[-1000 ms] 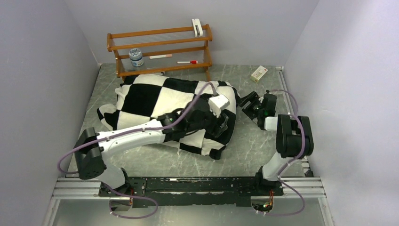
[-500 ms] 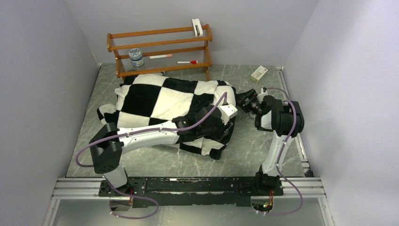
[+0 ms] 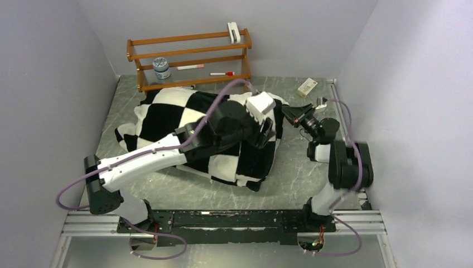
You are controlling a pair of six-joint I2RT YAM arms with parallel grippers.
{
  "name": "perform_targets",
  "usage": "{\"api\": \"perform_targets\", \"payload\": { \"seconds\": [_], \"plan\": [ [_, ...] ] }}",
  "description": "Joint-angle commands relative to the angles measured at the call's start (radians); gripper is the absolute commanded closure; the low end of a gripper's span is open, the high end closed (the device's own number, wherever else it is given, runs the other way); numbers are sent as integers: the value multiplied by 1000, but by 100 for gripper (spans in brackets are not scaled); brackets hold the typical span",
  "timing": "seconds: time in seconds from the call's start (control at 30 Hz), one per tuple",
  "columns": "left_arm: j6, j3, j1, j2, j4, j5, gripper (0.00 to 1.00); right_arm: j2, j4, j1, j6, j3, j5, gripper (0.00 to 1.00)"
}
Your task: Put the pillow into the pillowcase
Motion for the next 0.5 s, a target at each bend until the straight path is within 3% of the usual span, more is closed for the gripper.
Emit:
{"api": "perform_targets", "payload": {
  "seconds": [0.0,0.03,0.07,0.13,0.3,0.47],
  "plan": [
    [49,266,-1,-29,-173,-96,40,-534,-499,32,-59,89,29,100],
    [55,320,-1,-24,-206,-115,40,-665,-845,47,-194,190,117,100],
    [55,373,-1,-23,-234,-128,40,-758,-1066,64,-293,286,216,100],
    [48,440,-1,-36,-272,-145,39,-851,-1293,81,-306,463,340,100],
    [47,454,0,-118,-269,-199,39,-773,-1487,99,-210,888,374,100],
    [16,368,1,-212,-233,-211,38,-724,-1614,99,-195,1236,558,100]
  ]
}}
